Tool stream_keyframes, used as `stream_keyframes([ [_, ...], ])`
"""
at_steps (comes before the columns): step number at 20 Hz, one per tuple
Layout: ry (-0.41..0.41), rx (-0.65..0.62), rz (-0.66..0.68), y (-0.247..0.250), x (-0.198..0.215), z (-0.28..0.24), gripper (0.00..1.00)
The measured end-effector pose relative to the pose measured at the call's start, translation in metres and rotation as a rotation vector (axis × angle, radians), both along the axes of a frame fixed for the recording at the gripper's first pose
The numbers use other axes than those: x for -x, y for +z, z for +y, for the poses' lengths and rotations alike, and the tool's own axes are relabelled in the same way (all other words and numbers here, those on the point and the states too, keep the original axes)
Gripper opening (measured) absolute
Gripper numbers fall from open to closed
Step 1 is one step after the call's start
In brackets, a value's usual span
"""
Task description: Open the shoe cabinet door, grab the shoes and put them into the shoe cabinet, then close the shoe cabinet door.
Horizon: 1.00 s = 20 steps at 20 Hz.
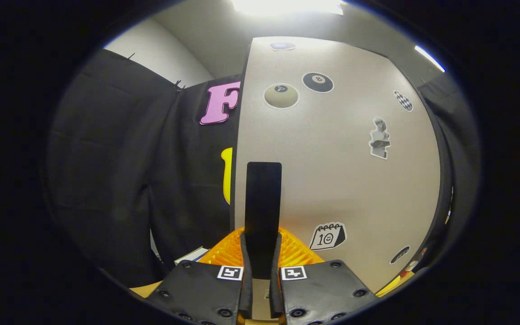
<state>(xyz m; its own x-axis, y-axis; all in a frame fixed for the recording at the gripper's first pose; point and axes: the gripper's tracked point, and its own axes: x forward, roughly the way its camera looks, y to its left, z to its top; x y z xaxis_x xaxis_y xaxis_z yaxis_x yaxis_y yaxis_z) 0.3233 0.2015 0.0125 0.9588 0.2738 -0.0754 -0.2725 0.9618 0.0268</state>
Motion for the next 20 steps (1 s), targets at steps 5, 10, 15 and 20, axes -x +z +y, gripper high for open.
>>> stream_keyframes([
  [5,0.064,-0.012,0.000,0.015,0.026,-0.006,0.16],
  [10,0.101,-0.021,0.024,0.024,0.050,-0.014,0.16],
  [15,0.119,-0.027,0.035,0.027,0.069,-0.030,0.16],
  [20,0.121,-0.020,0.038,0.030,0.088,-0.050,0.16],
])
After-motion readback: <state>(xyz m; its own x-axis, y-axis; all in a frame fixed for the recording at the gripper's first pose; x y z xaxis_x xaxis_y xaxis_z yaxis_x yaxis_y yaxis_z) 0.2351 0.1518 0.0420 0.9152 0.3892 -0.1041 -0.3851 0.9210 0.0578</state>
